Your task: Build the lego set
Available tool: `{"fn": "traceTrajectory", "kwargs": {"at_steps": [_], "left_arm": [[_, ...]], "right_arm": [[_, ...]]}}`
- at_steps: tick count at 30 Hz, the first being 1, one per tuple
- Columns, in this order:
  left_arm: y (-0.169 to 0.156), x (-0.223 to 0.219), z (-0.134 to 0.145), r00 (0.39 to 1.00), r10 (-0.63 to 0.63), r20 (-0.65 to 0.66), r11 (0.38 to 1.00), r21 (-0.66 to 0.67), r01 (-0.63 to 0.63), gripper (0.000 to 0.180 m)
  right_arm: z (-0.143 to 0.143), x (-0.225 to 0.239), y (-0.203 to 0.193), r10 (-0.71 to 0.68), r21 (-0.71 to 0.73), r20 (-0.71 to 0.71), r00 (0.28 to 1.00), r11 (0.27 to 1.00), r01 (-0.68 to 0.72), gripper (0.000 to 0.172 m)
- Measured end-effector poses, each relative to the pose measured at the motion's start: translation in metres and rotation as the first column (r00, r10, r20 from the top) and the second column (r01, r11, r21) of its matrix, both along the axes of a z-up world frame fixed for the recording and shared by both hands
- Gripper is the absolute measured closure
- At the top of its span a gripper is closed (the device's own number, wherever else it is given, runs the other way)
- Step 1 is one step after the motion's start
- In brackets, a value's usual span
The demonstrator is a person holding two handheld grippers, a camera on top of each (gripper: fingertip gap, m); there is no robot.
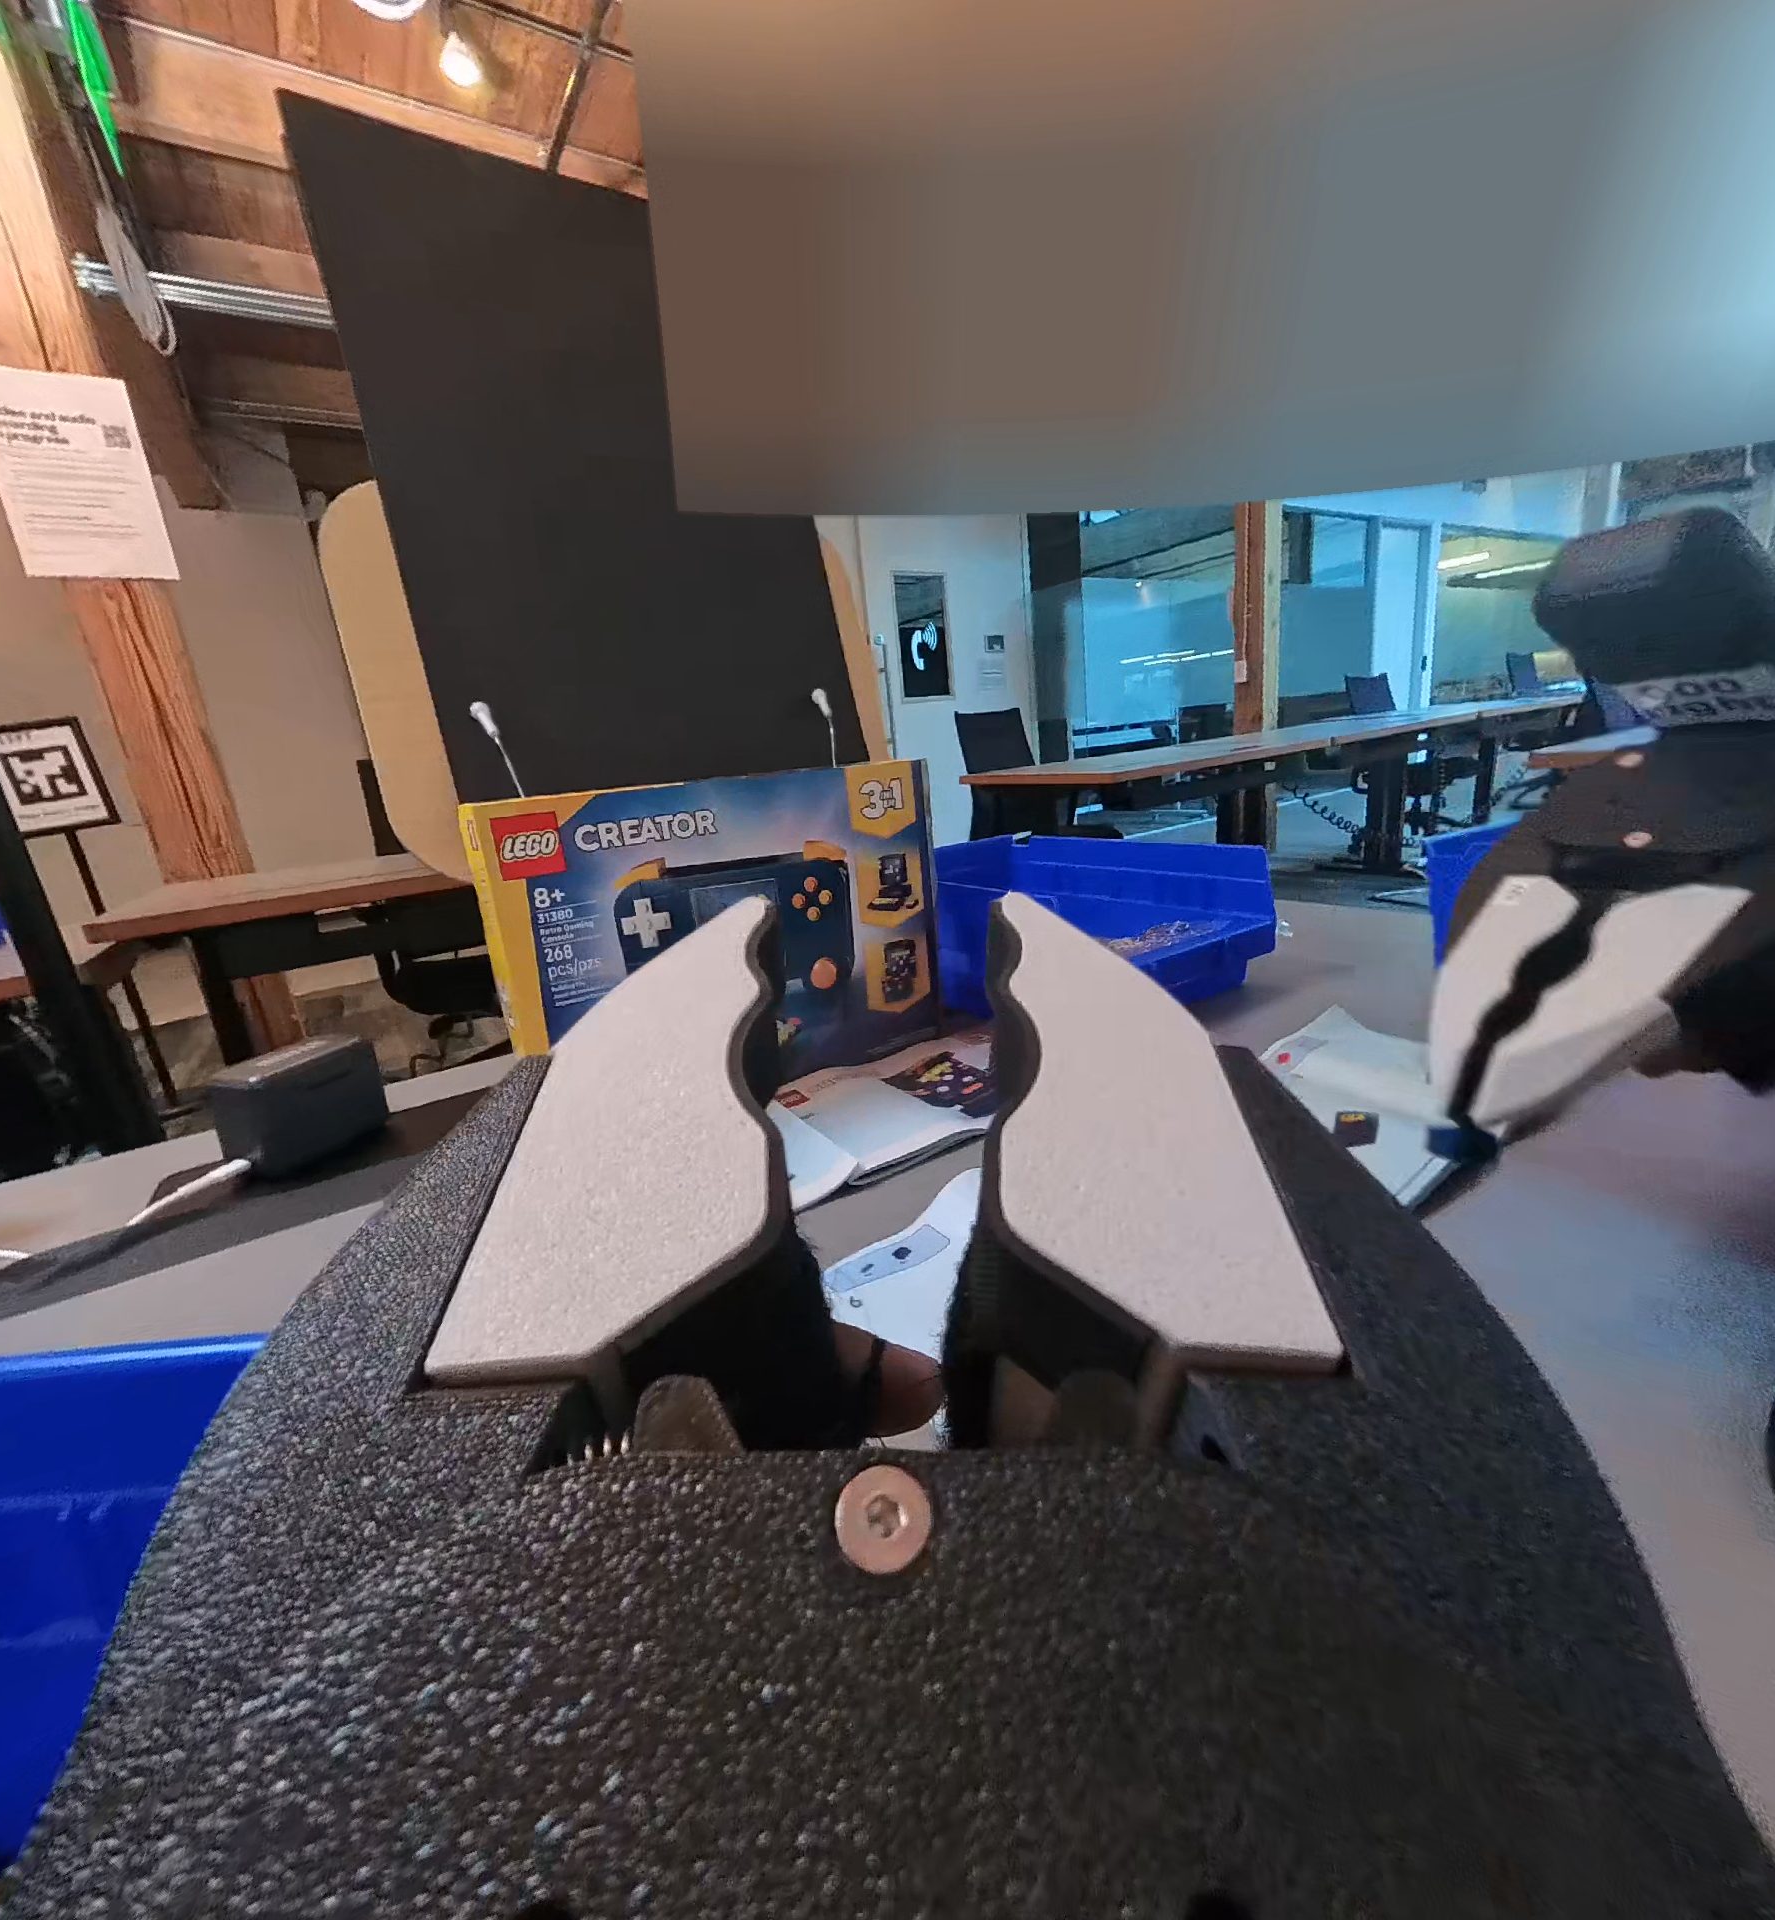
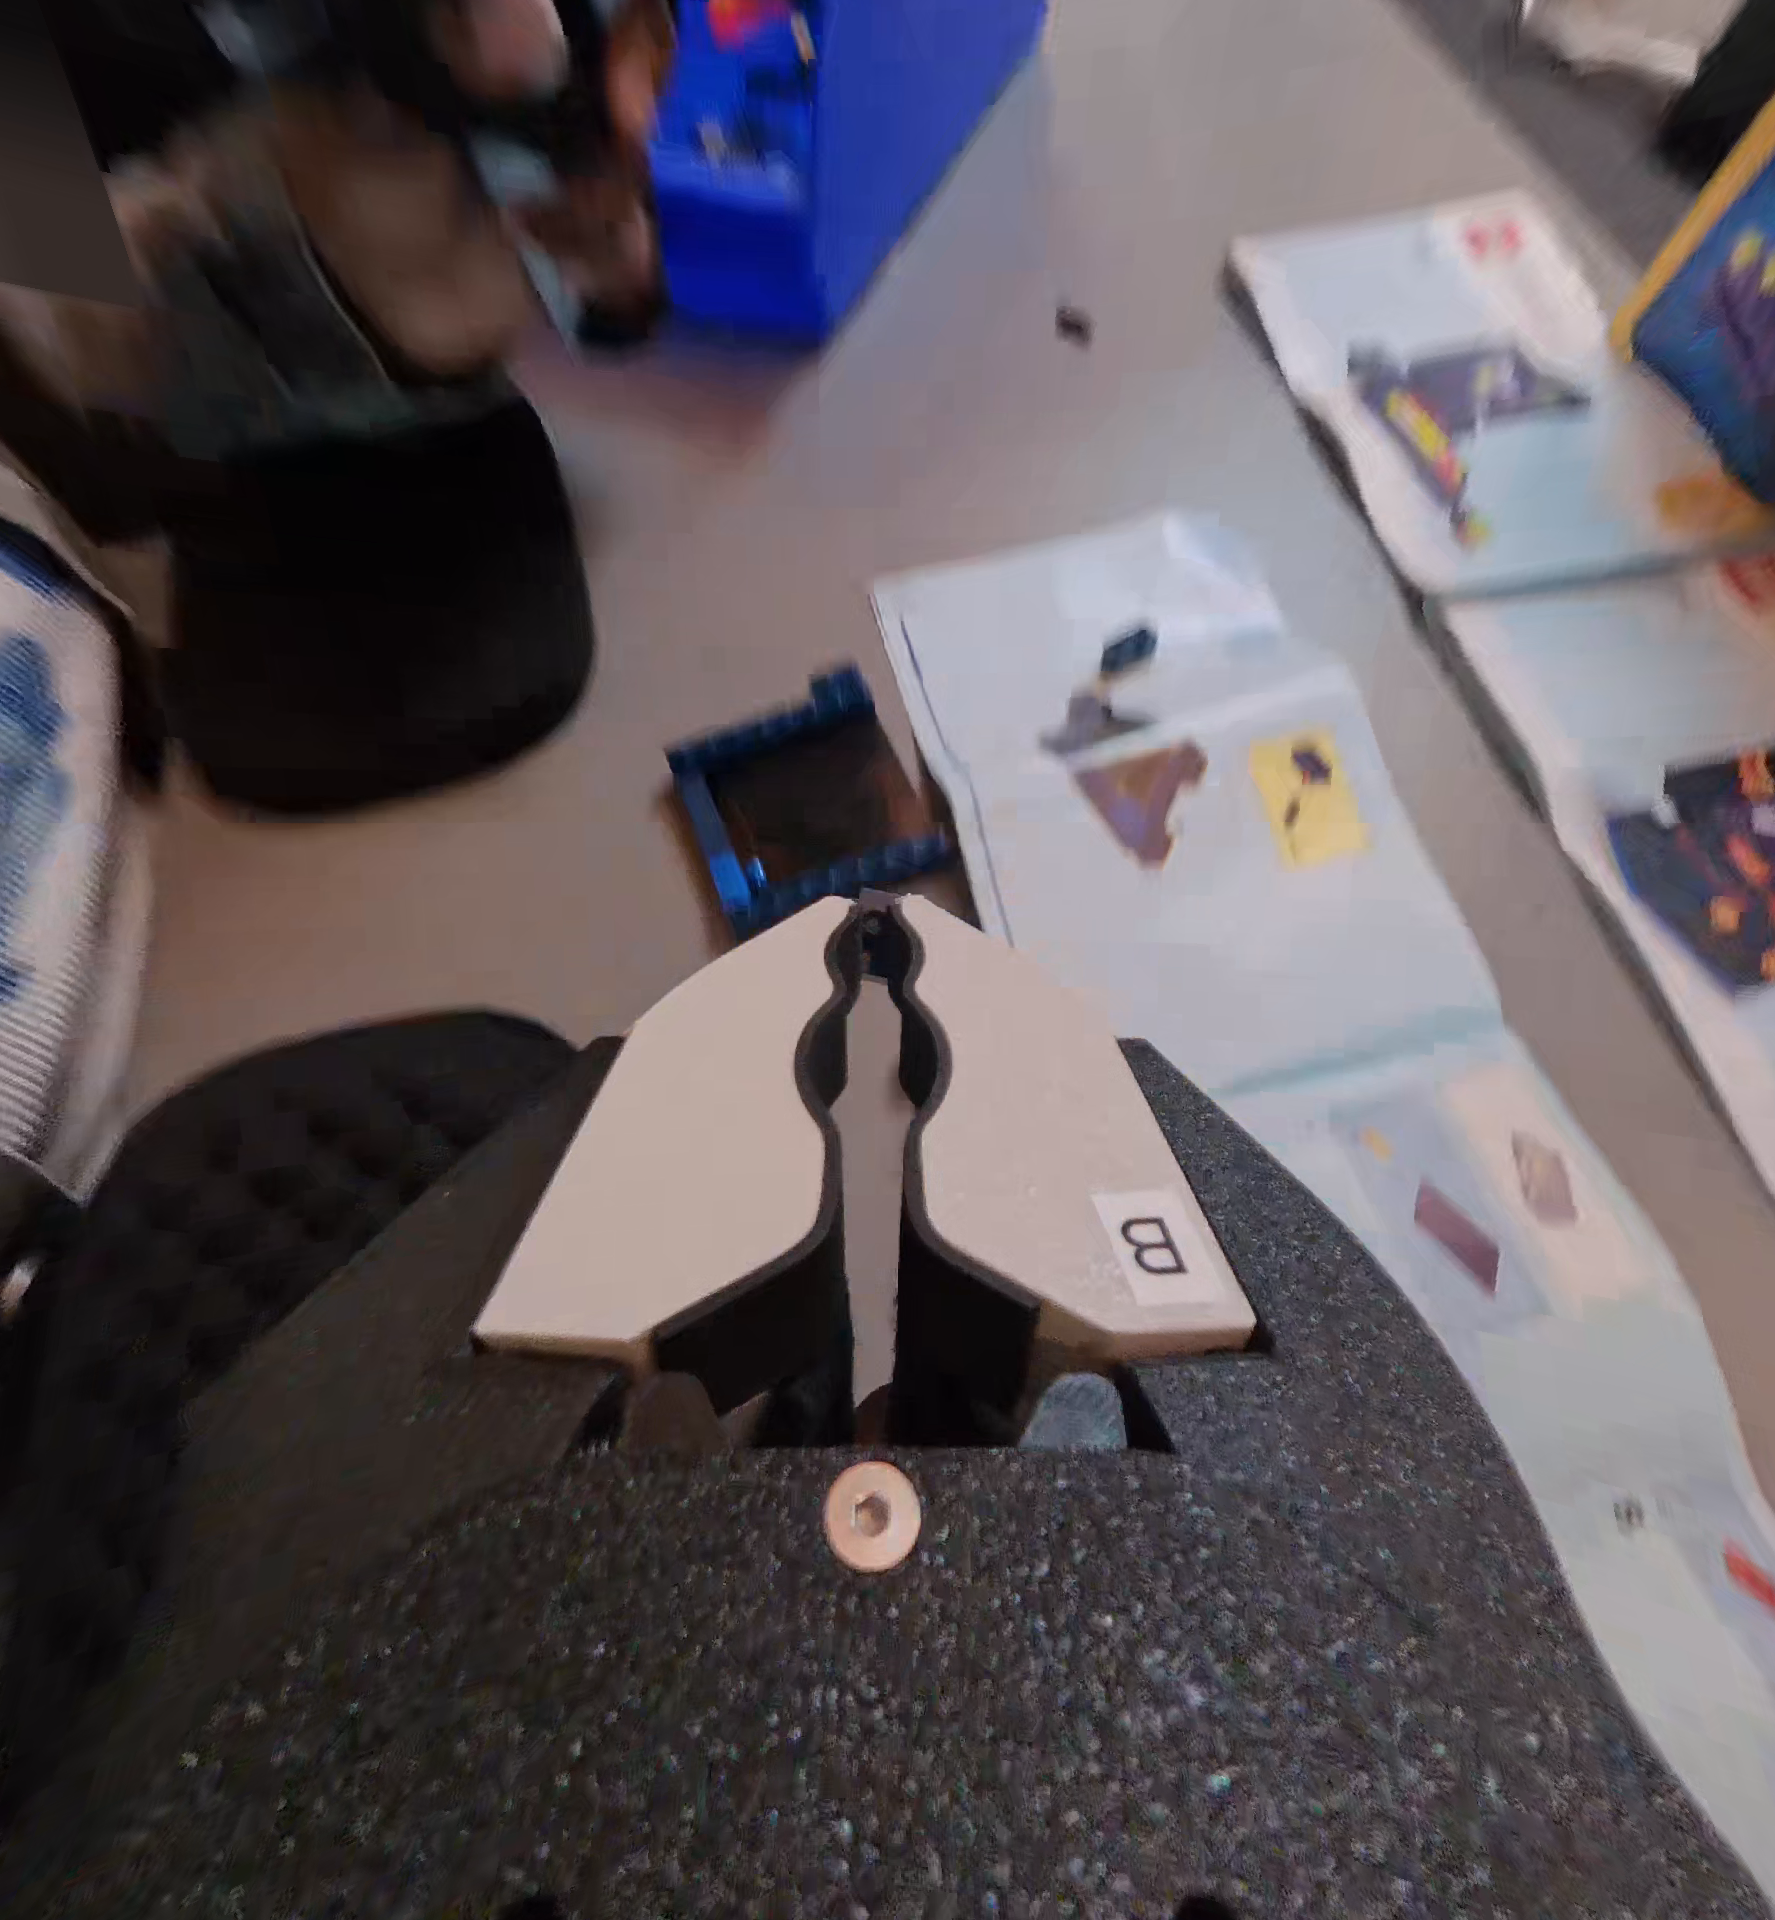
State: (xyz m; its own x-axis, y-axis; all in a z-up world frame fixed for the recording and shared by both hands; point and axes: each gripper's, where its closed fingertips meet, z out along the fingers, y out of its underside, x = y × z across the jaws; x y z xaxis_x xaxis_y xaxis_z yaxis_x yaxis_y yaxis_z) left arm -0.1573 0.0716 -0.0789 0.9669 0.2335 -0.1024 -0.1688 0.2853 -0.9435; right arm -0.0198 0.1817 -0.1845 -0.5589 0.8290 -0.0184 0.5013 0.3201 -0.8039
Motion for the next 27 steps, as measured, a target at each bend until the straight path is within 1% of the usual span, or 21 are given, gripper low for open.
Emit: {"fn": "traceTrajectory", "kwargs": {"at_steps": [2,5,6,8,10,12,14,17,18,20,21,22,25,27], "left_arm": [[0.002,0.003,-0.002,1.0,0.002,-0.028,1.0,-0.018,-0.002,0.144],[0.005,0.006,-0.004,0.999,-0.003,-0.052,0.999,-0.039,0.001,0.144],[0.006,0.007,-0.005,0.998,-0.003,-0.055,0.999,-0.045,0.001,0.144],[0.007,0.007,-0.006,0.998,0.003,-0.059,0.999,-0.049,-0.006,0.144],[0.006,0.004,-0.006,0.998,0.022,-0.052,0.999,-0.047,-0.024,0.144],[-0.001,-0.001,0.001,0.997,0.064,-0.052,0.998,-0.004,-0.064,0.145],[-0.01,-0.006,0.009,0.991,0.112,-0.066,0.993,0.049,-0.109,0.146],[-0.019,-0.012,0.015,0.983,0.163,-0.085,0.984,0.089,-0.156,0.147],[-0.021,-0.014,0.016,0.982,0.169,-0.083,0.982,0.098,-0.161,0.147],[-0.022,-0.015,0.017,0.983,0.167,-0.069,0.982,0.104,-0.16,0.147],[-0.021,-0.016,0.016,0.985,0.163,-0.061,0.982,0.103,-0.156,0.147],[-0.021,-0.015,0.016,0.986,0.158,-0.057,0.983,0.102,-0.151,0.147],[-0.02,-0.014,0.016,0.986,0.156,-0.065,0.984,0.099,-0.149,0.147],[-0.02,-0.014,0.016,0.983,0.164,-0.08,0.983,0.094,-0.156,0.147]], "right_arm": [[-0.017,0.012,0.002,-0.02,0.065,0.038,0.999,0.998,0.017,0.168],[-0.026,0.02,0.003,-0.041,0.125,0.035,0.999,0.992,0.036,0.167],[-0.025,0.018,-0.001,-0.028,0.13,0.021,0.999,0.991,0.025,0.167],[-0.011,0.004,-0.013,0.006,0.12,-0.033,0.999,0.993,-0.002,0.168],[0.008,-0.024,-0.031,0.053,0.09,-0.101,0.994,0.995,-0.044,0.168],[0.012,-0.054,-0.055,0.136,0.086,-0.104,0.985,0.988,-0.128,0.168],[-0.002,-0.081,-0.079,0.22,0.104,-0.07,0.973,0.972,-0.212,0.168],[-0.039,-0.103,-0.105,0.315,0.151,0.04,0.948,0.936,-0.317,0.167],[-0.048,-0.106,-0.109,0.327,0.171,0.065,0.943,0.927,-0.334,0.167],[-0.056,-0.108,-0.111,0.327,0.203,0.082,0.942,0.919,-0.337,0.168],[-0.056,-0.107,-0.11,0.32,0.209,0.08,0.944,0.921,-0.33,0.165],[-0.055,-0.106,-0.108,0.316,0.203,0.078,0.946,0.924,-0.325,0.154],[-0.048,-0.098,-0.106,0.312,0.153,0.066,0.948,0.935,-0.319,0.143],[-0.036,-0.091,-0.099,0.298,0.13,0.044,0.953,0.944,-0.302,0.134]]}}
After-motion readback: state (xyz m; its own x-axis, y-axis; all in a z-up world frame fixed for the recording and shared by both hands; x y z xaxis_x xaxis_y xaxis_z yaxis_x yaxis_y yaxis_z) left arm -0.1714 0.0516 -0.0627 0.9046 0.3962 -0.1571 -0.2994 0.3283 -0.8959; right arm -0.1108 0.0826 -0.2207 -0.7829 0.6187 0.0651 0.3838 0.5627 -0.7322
